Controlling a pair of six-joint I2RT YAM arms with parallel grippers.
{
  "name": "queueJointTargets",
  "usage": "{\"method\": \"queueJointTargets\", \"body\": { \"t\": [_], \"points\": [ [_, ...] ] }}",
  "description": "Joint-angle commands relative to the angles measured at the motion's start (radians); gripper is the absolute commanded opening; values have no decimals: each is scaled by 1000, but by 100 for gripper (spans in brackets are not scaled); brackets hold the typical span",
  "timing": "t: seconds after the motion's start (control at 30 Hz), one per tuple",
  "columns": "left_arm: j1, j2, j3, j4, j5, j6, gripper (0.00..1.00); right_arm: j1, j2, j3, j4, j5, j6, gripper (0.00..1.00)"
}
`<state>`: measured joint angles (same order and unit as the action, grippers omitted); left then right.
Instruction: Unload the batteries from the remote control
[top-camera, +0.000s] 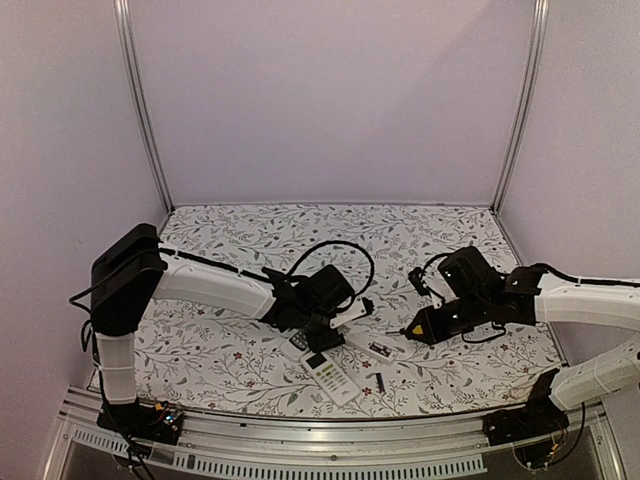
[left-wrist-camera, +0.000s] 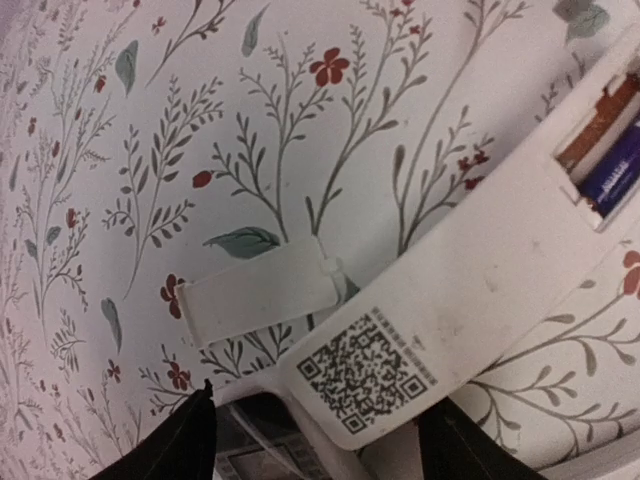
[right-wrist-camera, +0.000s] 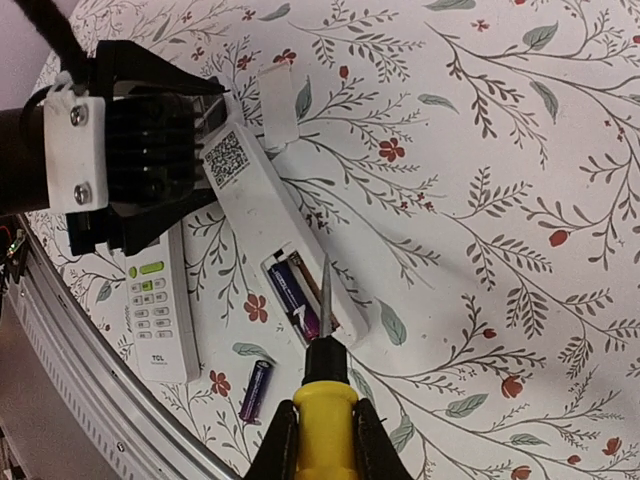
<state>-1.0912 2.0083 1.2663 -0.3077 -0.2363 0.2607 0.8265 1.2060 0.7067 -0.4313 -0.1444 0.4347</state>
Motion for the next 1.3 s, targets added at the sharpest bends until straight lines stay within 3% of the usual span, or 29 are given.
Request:
{"method": "queueJointTargets", "body": {
  "t": [0.0,0.23,0.63,0.8,1.27],
  "points": [
    [33,32,40,-22,-77,-39,69,-12,47,38,-23,-36,-60,0],
    [51,16,60,-12,-95,-122,68,-12,46,42,-36,-90,-61,0],
    [119,-71,108,-43,246,-439,68,-12,-12,-8,-28,-149,-31,0],
    [122,-87,40,30,447,-625,67,-12,2,-24,-20,-166,-25,0],
    [120,-31,-79,237,603,-804,57,-12,71,-91,103,-228,5,0]
  ]
}}
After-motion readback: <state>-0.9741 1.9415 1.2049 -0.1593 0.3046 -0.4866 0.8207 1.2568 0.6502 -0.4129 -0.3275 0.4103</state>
